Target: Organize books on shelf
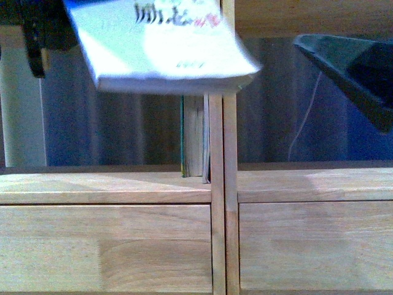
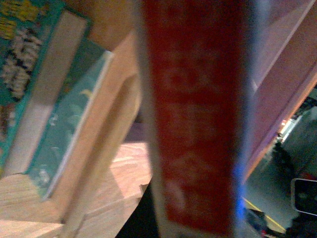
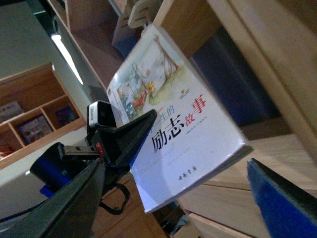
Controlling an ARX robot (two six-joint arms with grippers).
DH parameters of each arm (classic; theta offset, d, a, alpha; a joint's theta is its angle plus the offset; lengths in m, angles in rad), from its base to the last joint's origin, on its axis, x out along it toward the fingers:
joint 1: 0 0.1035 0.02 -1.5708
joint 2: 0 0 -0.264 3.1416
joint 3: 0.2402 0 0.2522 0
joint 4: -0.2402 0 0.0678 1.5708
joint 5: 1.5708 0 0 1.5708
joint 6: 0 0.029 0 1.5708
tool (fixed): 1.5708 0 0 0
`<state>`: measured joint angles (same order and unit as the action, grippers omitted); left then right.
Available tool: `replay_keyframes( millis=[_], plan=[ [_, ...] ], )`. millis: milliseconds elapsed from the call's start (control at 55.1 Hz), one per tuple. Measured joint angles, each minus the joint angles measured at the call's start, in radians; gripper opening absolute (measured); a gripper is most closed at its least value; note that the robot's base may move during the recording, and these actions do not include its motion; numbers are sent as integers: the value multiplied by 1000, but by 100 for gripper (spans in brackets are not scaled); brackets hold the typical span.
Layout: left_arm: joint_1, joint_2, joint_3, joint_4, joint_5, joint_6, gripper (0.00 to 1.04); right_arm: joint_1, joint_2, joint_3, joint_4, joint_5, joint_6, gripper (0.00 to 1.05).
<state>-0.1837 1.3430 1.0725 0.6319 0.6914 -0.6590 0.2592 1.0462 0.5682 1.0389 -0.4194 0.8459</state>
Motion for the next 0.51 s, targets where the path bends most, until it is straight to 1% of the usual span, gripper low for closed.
replay_keyframes(
  millis=[73, 127, 163, 290, 381, 508],
  plan=[
    [29, 19, 12, -28, -43, 22, 7, -73, -19, -12, -5, -29, 11, 99],
    [46, 28, 20, -47, -68, 46, 7, -122, -28, -18, -4, -47, 22, 98],
    [61, 37, 29, -58, -90, 76, 7, -169, -35, -24, -4, -62, 35, 97],
    [82, 72, 80, -106, -151, 185, 7, -274, -50, -35, 8, -92, 74, 98],
    [84, 114, 126, -139, -190, 275, 7, -315, -59, -41, 19, -100, 102, 98],
    [78, 185, 189, -174, -252, 412, 7, -328, -76, -52, 19, -106, 110, 98]
  ],
)
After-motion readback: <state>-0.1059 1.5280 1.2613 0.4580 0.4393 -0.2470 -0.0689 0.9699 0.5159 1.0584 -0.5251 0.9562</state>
